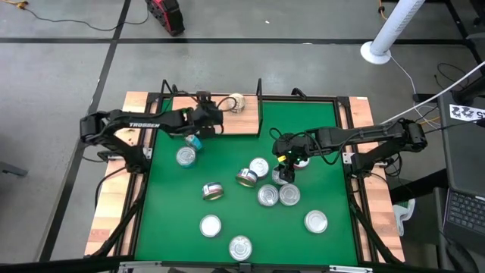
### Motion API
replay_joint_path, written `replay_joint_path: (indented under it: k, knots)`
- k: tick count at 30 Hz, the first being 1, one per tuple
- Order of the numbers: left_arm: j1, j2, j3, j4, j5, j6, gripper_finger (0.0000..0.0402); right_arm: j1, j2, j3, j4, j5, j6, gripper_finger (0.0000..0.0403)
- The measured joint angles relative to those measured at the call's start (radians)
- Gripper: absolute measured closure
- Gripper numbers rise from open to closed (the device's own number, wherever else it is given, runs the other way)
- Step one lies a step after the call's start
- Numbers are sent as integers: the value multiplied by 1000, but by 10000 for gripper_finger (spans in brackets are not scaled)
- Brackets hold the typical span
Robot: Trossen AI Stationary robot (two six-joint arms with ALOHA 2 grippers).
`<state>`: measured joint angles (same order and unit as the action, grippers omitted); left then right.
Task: Stack canned seafood by type on shelf
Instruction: Put the yellow blue tuna can on the shelf
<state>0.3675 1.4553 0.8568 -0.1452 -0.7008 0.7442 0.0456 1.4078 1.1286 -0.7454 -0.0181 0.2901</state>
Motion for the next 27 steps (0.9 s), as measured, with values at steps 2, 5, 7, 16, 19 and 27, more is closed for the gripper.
replay_joint_path:
  k: [2, 5, 7, 16, 19, 27]
  knots:
    - [28, 21, -6, 53, 1, 22, 247, 0, 0, 0, 4, 0, 0, 141]
    - [61, 60, -14, 122, 9, 43, 248, 0, 0, 0, 16, 0, -6, 141]
    - [76, 91, -15, 151, 42, 44, 247, 0, 0, 0, 20, 0, -6, 141]
    - [104, 237, -16, 316, 60, 144, 246, 0, 0, 0, 21, 0, -7, 141]
    - [106, 275, -14, 374, 52, 181, 245, 0, 0, 0, 22, 0, -7, 141]
    - [97, 302, -10, 385, 52, 230, 245, 0, 0, 0, 22, 0, -8, 141]
